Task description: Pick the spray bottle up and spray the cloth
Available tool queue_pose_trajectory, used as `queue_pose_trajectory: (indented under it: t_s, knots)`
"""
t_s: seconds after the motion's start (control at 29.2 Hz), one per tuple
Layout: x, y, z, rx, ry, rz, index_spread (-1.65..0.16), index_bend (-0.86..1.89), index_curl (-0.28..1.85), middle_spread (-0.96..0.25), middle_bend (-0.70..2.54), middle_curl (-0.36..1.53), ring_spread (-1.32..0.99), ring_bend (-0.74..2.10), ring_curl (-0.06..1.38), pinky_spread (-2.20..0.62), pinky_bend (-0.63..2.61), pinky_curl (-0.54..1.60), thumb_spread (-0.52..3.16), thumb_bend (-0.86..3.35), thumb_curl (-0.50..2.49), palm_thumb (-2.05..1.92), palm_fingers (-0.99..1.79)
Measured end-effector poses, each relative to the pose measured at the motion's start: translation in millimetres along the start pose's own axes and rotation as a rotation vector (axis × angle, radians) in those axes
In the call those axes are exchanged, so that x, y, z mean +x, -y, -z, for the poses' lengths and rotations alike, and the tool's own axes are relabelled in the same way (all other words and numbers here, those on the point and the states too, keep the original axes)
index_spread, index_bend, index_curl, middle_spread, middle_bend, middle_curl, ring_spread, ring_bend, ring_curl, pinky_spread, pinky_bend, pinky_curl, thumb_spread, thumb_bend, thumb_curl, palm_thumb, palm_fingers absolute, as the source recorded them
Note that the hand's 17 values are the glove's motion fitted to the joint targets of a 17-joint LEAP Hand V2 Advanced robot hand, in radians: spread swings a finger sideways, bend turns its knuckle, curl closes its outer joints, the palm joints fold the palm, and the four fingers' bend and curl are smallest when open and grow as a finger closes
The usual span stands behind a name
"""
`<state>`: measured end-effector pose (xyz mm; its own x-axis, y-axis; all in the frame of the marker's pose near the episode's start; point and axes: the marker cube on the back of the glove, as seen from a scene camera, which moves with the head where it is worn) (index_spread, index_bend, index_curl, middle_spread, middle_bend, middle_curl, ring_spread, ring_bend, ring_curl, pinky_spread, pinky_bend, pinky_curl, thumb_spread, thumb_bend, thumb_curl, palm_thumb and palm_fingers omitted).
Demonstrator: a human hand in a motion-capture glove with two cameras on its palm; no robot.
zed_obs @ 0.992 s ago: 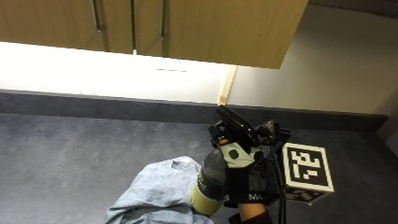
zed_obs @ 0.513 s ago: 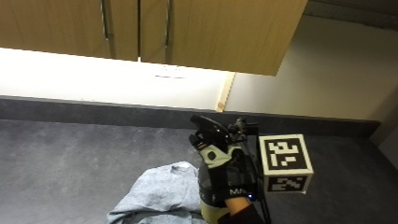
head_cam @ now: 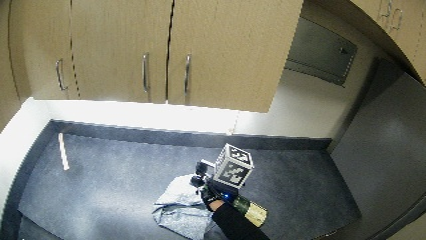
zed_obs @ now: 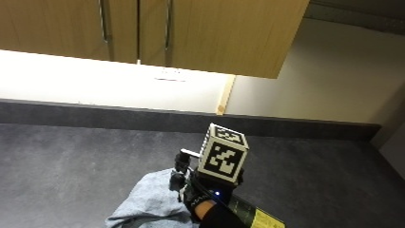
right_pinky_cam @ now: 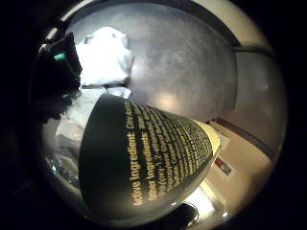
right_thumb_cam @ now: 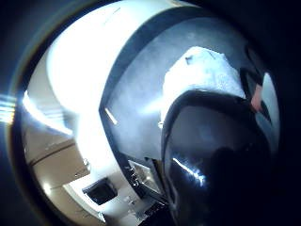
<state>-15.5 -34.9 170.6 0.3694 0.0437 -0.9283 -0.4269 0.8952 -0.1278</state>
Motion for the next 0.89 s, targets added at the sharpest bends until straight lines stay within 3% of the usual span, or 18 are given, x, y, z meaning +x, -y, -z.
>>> queue_pose_trajectory:
  t_s: [0.27, 0.62, 0.89]
  knots:
    - [14.6, 9.9, -33.0, -0.102, -0.218, -0.088, -0.12, 0.43, 0.59, 0.00, 0.53, 0.54, -0.05, 0.42, 0.50, 0.00, 0.18, 0.37, 0.91, -0.02, 0.55, 1.08, 1.20]
    - [12.1, 8.1, -36.3, -0.095, -0.213, -0.064, -0.11, 0.43, 0.60, 0.00, 0.53, 0.54, -0.05, 0.42, 0.50, -0.01, 0.18, 0.38, 0.90, -0.02, 0.55, 1.09, 1.19]
    - [9.7, 0.2, -17.9, -0.012, -0.026, 0.020, -0.11, 0.43, 0.60, 0.00, 0.53, 0.54, -0.05, 0.43, 0.51, -0.01, 0.18, 0.40, 0.90, -0.02, 0.55, 1.08, 1.19]
